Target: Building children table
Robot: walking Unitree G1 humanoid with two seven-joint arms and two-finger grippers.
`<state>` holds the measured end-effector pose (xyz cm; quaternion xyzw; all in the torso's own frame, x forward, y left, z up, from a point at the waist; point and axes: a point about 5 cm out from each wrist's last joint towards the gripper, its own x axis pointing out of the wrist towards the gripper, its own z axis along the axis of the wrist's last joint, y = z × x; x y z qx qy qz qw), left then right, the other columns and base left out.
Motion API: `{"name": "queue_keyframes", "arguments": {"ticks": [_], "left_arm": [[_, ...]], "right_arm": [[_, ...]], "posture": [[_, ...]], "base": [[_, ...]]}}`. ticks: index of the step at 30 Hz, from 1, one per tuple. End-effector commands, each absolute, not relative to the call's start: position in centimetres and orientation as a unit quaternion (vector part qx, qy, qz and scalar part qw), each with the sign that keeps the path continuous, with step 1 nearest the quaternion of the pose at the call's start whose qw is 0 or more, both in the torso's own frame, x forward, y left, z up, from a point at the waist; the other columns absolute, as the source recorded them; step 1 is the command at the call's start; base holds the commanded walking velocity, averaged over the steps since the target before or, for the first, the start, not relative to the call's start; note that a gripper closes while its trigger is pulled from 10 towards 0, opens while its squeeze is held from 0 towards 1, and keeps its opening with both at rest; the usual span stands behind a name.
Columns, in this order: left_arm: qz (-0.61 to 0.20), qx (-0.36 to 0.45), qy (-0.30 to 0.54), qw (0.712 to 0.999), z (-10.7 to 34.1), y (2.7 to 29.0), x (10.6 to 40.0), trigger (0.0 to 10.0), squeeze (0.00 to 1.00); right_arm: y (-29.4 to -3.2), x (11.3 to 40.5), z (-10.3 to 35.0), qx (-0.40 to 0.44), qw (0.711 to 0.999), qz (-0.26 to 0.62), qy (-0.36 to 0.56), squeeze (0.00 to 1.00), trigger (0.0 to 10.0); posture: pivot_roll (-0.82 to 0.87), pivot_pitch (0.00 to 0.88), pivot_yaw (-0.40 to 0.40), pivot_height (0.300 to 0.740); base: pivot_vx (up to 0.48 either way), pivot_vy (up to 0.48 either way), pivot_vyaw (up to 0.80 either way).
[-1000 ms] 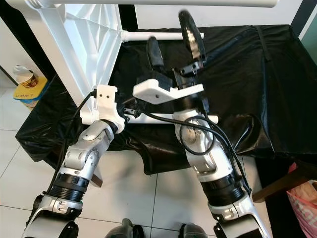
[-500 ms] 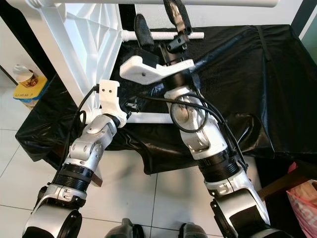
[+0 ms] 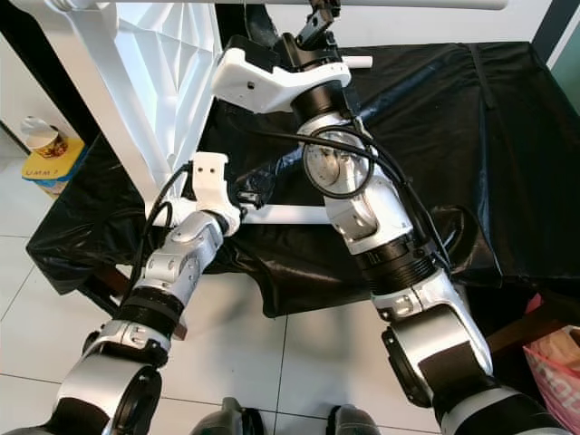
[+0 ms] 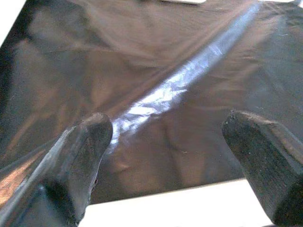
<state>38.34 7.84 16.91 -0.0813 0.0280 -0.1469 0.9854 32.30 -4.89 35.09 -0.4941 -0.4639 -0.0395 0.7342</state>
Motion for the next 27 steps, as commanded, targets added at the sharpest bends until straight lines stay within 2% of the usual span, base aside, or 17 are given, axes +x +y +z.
{"name": "queue_keyframes", "arguments": {"ticks": [1,11,12,14,15,16,17,18,19,23,24,27], "left_arm": [[-0.095,-0.098,0.044,0.990,16.1,8.4,38.7,10.0,0.00],[-0.034,-0.174,0.042,0.983,16.4,9.2,39.7,10.0,0.00],[-0.024,-0.188,0.042,0.981,16.3,9.3,39.7,10.0,0.00],[-0.017,-0.197,0.043,0.979,16.2,9.4,39.7,10.0,0.00],[0.008,-0.207,0.035,0.978,16.0,10.1,39.8,10.0,0.00],[0.008,-0.207,0.035,0.978,16.0,10.1,39.8,10.0,0.00],[0.031,-0.210,0.040,0.976,15.7,10.7,39.8,10.0,0.00],[0.046,-0.212,0.042,0.975,15.5,11.2,39.8,10.0,0.00],[0.059,-0.220,0.041,0.973,15.4,12.0,39.9,10.0,0.00],[0.085,-0.234,0.032,0.968,15.6,13.7,40.0,10.0,0.00],[0.101,-0.231,0.025,0.967,15.9,14.6,40.1,10.0,0.00],[0.127,-0.236,-0.006,0.963,17.2,16.4,40.4,10.0,0.00]], "right_arm": [[-4.2,32.8,34.9,-0.523,0.733,-0.014,-0.436,0.00,10.0],[-3.5,33.7,35.8,-0.563,0.725,0.006,-0.397,0.00,10.0],[-3.4,33.8,36.1,-0.566,0.727,0.008,-0.390,0.00,7.5],[-3.4,33.8,36.3,-0.567,0.728,0.010,-0.385,0.00,7.5],[-3.6,33.8,37.0,-0.563,0.738,0.009,-0.371,0.00,0.0],[-3.6,33.8,37.0,-0.563,0.738,0.009,-0.371,0.00,0.0],[-3.9,33.7,37.5,-0.555,0.749,0.003,-0.362,0.00,2.8],[-4.1,33.6,37.9,-0.548,0.757,-0.002,-0.357,0.00,8.9],[-4.5,33.6,38.3,-0.541,0.765,-0.007,-0.349,0.00,10.0],[-5.4,33.5,38.9,-0.519,0.787,-0.016,-0.332,0.00,10.0],[-5.8,33.5,39.1,-0.498,0.804,-0.020,-0.323,0.00,4.8],[-6.7,33.3,39.8,-0.469,0.823,-0.036,-0.318,0.00,4.7]], "posture": [[-0.01,0.111,0.052,0.740],[-0.03,0.113,0.052,0.740],[-0.04,0.113,0.053,0.740],[-0.04,0.113,0.053,0.740],[-0.04,0.116,0.053,0.740],[-0.04,0.116,0.053,0.740],[-0.05,0.119,0.054,0.740],[-0.05,0.119,0.054,0.740],[-0.05,0.120,0.055,0.740],[-0.06,0.124,0.058,0.740],[-0.06,0.124,0.058,0.740],[-0.07,0.127,0.062,0.740]], "base": [[0.000,0.000,0.00],[0.000,0.000,0.00],[0.000,0.000,0.00],[0.000,0.000,0.00],[0.000,0.000,0.00],[0.000,0.000,0.00],[0.000,0.000,0.00],[0.000,0.000,0.00],[0.000,0.000,0.00],[0.000,0.000,0.00],[0.000,0.000,0.00],[0.000,0.000,0.00]]}}
